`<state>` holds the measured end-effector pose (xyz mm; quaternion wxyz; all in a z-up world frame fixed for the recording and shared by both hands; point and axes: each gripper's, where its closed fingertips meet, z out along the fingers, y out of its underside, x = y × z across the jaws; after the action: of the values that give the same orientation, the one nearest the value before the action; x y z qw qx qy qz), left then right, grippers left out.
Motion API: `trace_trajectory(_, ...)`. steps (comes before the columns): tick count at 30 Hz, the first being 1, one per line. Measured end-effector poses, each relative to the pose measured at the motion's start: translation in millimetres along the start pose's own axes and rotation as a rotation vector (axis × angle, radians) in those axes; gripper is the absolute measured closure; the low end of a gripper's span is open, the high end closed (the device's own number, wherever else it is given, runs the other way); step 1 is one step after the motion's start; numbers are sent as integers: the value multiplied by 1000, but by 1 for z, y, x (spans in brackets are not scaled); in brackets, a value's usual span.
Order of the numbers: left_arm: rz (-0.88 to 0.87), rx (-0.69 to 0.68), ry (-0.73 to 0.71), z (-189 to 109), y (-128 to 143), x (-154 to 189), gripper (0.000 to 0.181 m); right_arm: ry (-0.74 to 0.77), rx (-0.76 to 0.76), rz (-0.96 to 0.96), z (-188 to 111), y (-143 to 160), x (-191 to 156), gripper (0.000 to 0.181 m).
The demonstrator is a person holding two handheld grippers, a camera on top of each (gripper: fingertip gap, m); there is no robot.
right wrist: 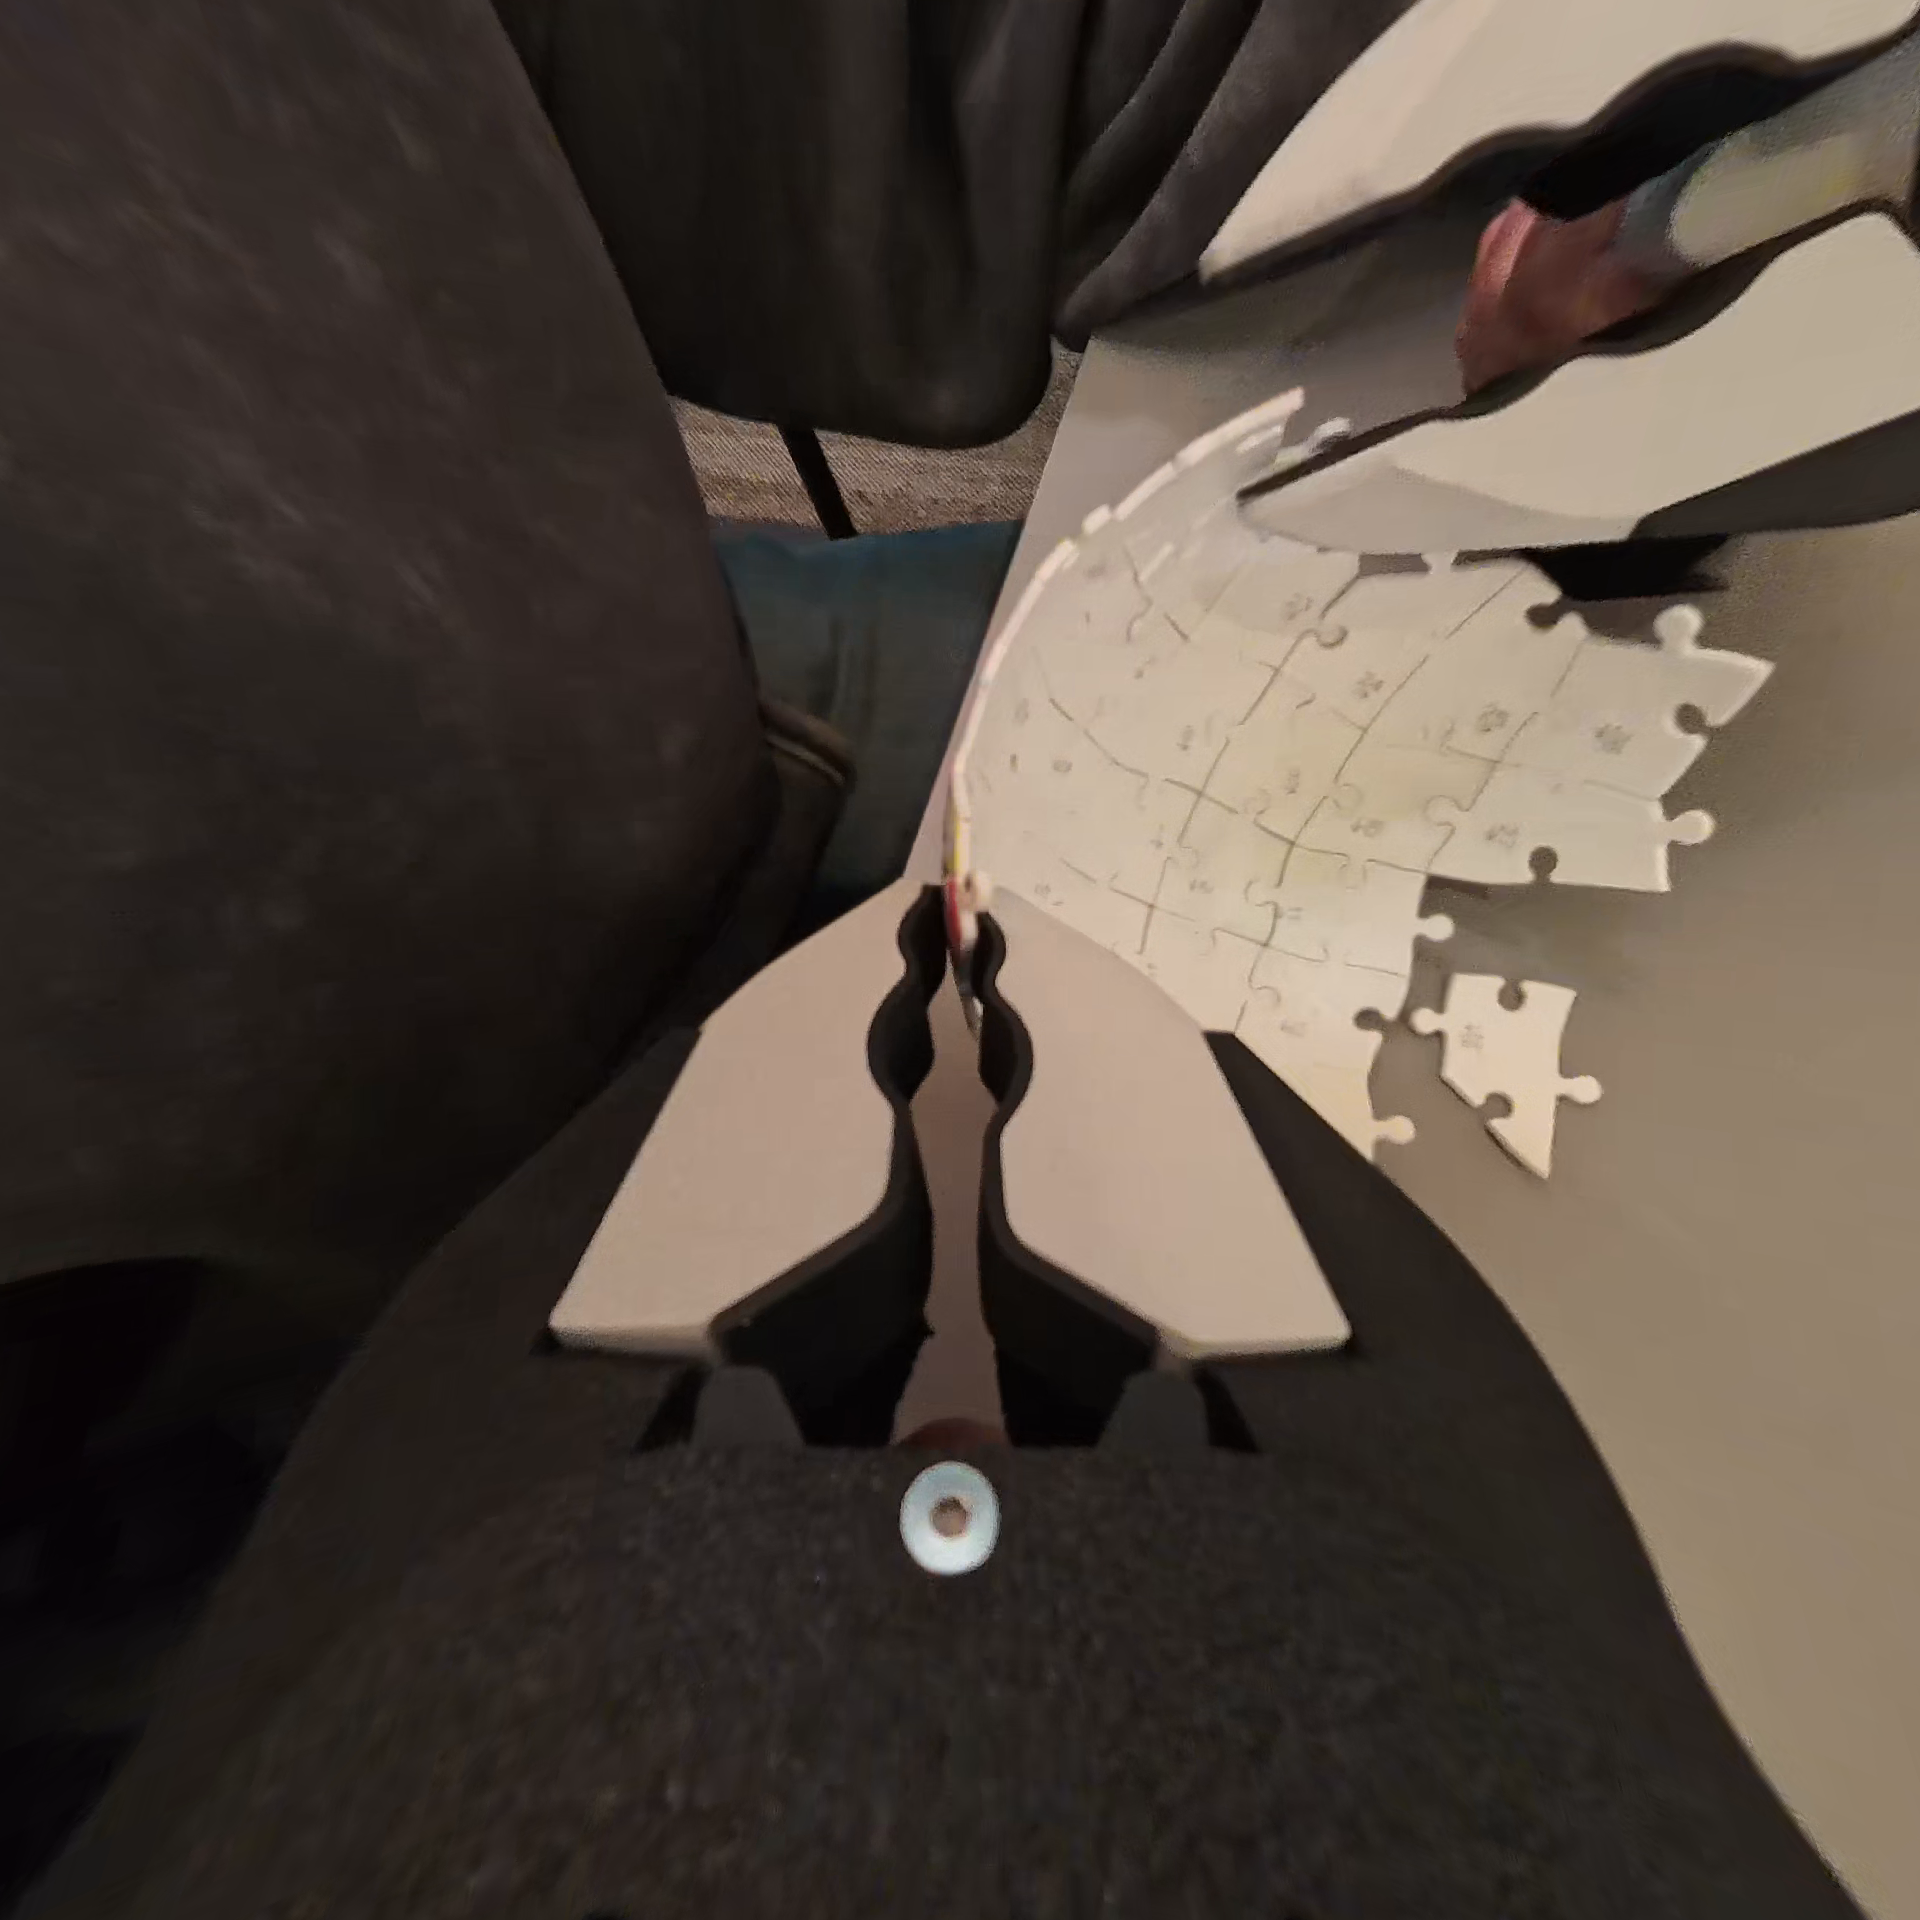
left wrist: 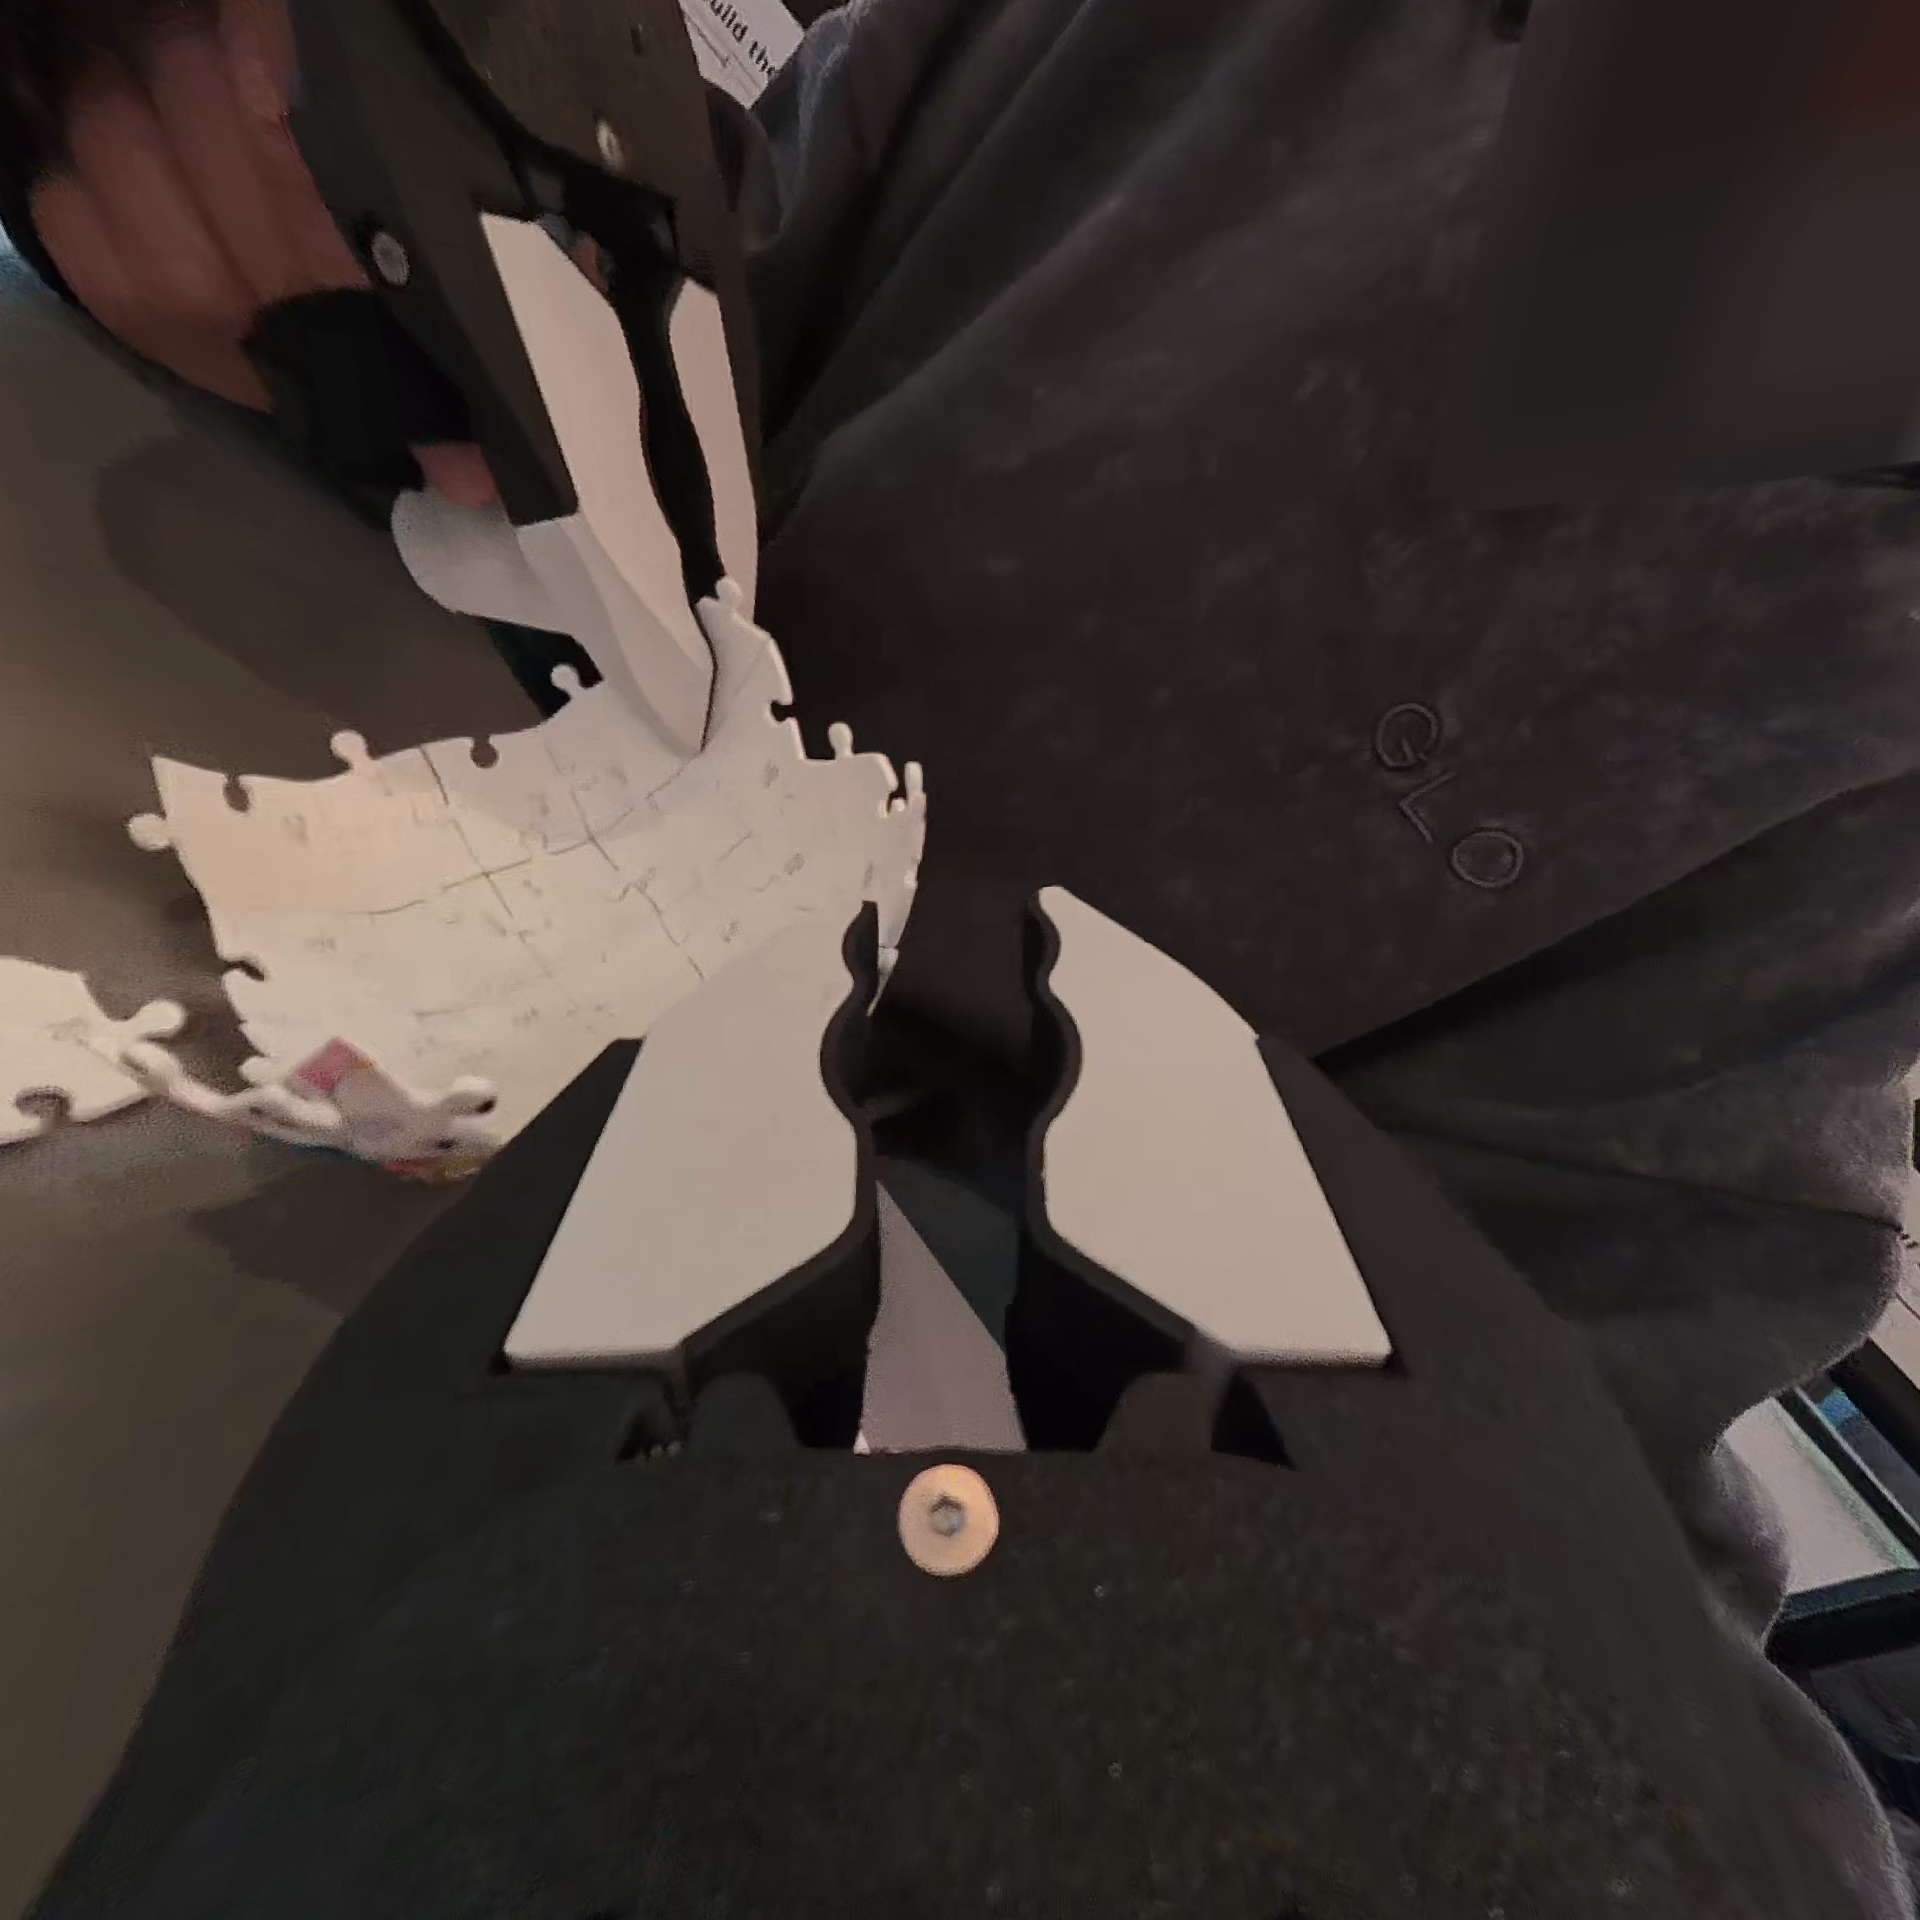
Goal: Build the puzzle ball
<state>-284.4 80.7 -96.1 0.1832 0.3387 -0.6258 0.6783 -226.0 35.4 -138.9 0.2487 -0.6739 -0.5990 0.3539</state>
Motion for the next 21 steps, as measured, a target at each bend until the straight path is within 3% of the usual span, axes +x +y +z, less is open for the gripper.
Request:
trace_trajectory(5, 57, 79, -13, -5, -10, 10, 151, 53, -55, -71, 3, 0, -3, 178)
trace_trajectory(9, 62, 264, -14, -27, -26, 20, 149, 118, -126, -131, 7, 2, -1, 179)
trace_trajectory(12, 58, 332, -122, -39, -35, 25, 143, 175, -181, -188, 11, 3, 2, 178)
trace_trajectory(14, 34, 389, -269, -48, -47, 21, 139, 201, -211, -216, 15, 3, 4, 178)
trace_trajectory(16, -26, 441, -511, -60, -56, 0, 136, 211, -217, -239, 18, 2, 5, 178)
trace_trajectory(19, -136, 401, -919, -74, -41, -36, 139, 224, -221, -249, 20, 1, 6, 178)
trace_trajectory(21, -191, 351, -1061, -70, -26, -47, 140, 240, -224, -262, 21, 0, 8, 178)
